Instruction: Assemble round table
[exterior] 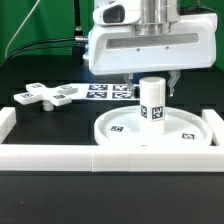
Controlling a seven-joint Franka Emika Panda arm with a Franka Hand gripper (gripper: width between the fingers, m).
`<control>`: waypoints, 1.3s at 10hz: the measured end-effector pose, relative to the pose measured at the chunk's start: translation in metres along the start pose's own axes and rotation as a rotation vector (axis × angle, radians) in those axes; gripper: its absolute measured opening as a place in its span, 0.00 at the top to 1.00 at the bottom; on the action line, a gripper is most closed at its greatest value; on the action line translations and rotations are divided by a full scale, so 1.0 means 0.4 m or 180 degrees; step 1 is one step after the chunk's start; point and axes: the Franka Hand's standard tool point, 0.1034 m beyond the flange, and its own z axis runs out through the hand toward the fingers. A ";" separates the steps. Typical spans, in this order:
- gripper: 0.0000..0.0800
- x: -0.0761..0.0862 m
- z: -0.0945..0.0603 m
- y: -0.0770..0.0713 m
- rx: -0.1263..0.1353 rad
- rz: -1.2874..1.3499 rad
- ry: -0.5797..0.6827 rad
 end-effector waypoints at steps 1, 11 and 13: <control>0.49 -0.002 0.002 -0.004 0.0008 0.0481 -0.0006; 0.26 -0.008 0.003 -0.021 0.0014 0.1859 -0.0130; 0.20 -0.007 0.001 -0.023 0.0022 0.1189 -0.0124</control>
Offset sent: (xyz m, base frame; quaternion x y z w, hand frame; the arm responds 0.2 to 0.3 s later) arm -0.0006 0.0058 -0.0045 -0.0238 -0.0362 0.2610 0.9644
